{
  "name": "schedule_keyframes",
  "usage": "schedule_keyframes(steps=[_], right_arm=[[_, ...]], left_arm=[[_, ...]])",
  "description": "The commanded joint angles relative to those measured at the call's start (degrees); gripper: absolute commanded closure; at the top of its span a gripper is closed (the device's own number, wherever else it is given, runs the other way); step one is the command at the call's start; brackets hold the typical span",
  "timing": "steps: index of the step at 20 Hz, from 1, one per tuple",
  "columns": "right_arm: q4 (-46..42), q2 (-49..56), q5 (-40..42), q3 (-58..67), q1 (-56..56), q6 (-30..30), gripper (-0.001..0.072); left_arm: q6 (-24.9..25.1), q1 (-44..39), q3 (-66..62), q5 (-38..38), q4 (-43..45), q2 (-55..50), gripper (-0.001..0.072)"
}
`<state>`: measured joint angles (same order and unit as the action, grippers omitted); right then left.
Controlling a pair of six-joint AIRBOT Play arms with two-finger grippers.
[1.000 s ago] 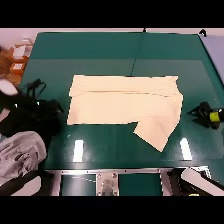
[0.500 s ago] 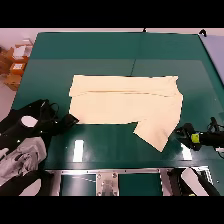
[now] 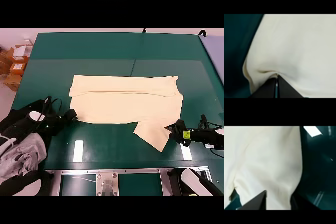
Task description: Fold the shirts.
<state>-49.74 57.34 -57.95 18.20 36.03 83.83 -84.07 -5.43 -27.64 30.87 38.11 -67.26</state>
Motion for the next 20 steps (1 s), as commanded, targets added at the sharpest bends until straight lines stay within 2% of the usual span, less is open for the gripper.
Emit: schedule_keyframes(steps=[1, 2, 4, 8, 10, 13, 15, 18, 20], right_arm=[[5.05, 2.8, 2.86, -0.07, -1.62, -3.85, 0.0598], [5.35, 2.8, 2.36, 0.39, -1.62, -4.85, 0.0695], [1.44, 2.21, -0.66, 2.93, -1.57, -4.31, 0.0696], [-18.71, -5.42, -8.41, 5.88, -1.6, 7.41, 0.0699], [-26.05, -10.34, -13.25, 5.9, -1.6, 10.8, 0.0699], [-25.73, -16.33, -16.28, 7.65, -1.64, 11.58, 0.0699], [-21.79, -17.18, -17.09, 11.23, -1.66, 10.01, 0.0699], [-11.67, -15.63, -13.92, 17.66, -1.92, 7.34, 0.0698], [-9.77, -10.99, -11.82, 22.47, -3.78, 7.39, 0.0699]], left_arm=[[0.59, -0.11, -1.4, 2.51, 0.92, -0.17, 0.0683], [0.5, 0.11, -2.4, 4.59, 2.73, -0.17, 0.0684], [-0.09, 1.68, -4.15, 11.19, 6.91, 0.96, 0.0684], [-13.0, 2.62, -2.51, 23.63, 27.87, 14.93, 0.0684], [-16.92, 2.62, -2.49, 30.32, 35.01, 21.79, 0.0684], [-17.59, 2.62, -3.04, 34.18, 33.7, 25.92, 0.0684], [-17.49, 2.62, -4.81, 34.45, 33.68, 25.81, 0.0684], [-17.11, 2.62, -9.99, 31.91, 33.7, 23.15, 0.0684], [-15.21, 2.6, -14.93, 31.39, 32.89, 17.4, 0.0684]])
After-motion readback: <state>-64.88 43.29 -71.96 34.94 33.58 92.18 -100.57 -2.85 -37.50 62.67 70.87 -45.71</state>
